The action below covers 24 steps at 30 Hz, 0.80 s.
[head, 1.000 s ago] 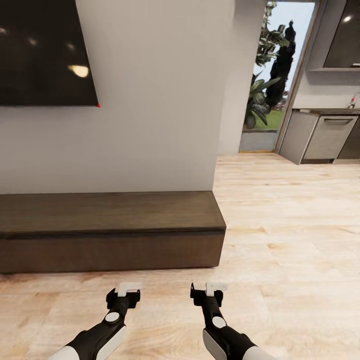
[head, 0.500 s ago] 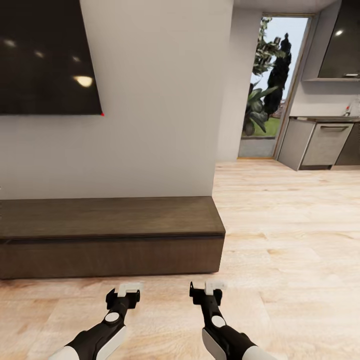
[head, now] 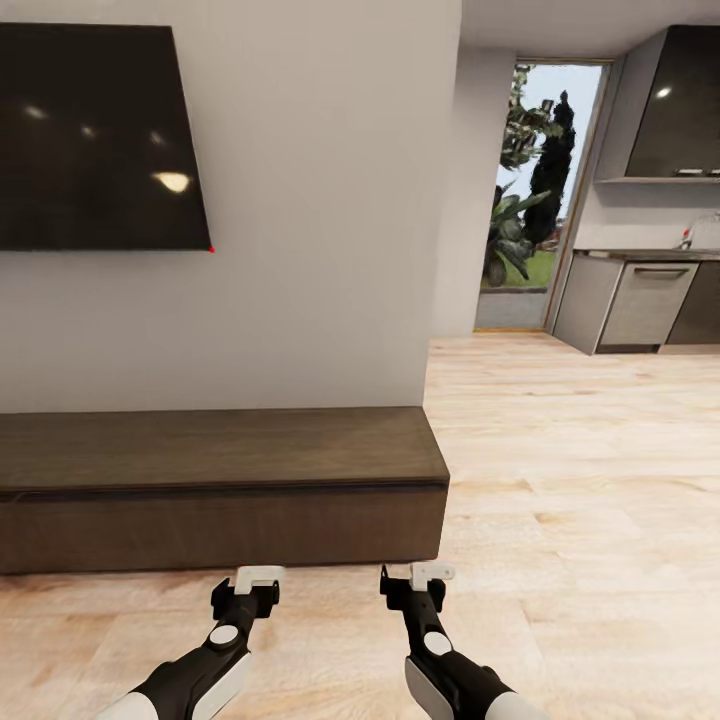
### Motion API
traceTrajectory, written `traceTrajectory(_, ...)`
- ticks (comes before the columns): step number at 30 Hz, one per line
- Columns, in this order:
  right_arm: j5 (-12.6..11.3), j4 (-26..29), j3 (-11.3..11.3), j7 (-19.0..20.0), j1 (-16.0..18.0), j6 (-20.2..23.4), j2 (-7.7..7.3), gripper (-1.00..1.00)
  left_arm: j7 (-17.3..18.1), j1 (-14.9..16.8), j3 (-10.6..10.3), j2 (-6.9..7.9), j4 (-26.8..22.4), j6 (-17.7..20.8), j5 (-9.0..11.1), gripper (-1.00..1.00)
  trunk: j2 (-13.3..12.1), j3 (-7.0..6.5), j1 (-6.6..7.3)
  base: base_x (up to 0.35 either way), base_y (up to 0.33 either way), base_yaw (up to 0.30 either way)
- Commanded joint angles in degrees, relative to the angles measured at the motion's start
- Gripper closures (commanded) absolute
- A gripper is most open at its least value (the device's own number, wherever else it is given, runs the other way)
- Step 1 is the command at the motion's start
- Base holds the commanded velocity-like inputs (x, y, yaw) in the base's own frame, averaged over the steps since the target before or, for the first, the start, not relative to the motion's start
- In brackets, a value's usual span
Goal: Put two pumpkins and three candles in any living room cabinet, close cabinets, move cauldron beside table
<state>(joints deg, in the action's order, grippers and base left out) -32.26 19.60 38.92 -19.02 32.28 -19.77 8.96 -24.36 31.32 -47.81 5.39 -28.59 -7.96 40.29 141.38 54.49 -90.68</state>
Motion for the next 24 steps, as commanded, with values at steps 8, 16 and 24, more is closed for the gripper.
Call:
traceTrajectory(8, -0.4, -0.1, 0.5, -0.4, 0.1, 0.3, -0.01, -1.0, -0.2, 0.1, -0.4, 0.06, -0.1, 0.1, 0.6, -1.0, -3.2, -1.38, 1.77, 0.0, 0.0, 0.0)
traceTrajectory(16, -0.5, -0.3, 0.5, -0.4, 0.1, 0.5, -0.16, -1.0, -0.1, 0.1, -0.4, 0.06, -0.1, 1.3, 0.7, -1.0, -6.4, -2.82, 3.53, 0.0, 0.0, 0.0)
traceTrajectory(24, -0.4, -0.4, 0.4, -0.4, 0.1, 0.4, -0.28, -1.0, -0.1, 0.1, -0.4, 0.06, -0.1, 3.6, 1.0, -1.0, -9.6, -4.26, 5.29, 0.0, 0.0, 0.0)
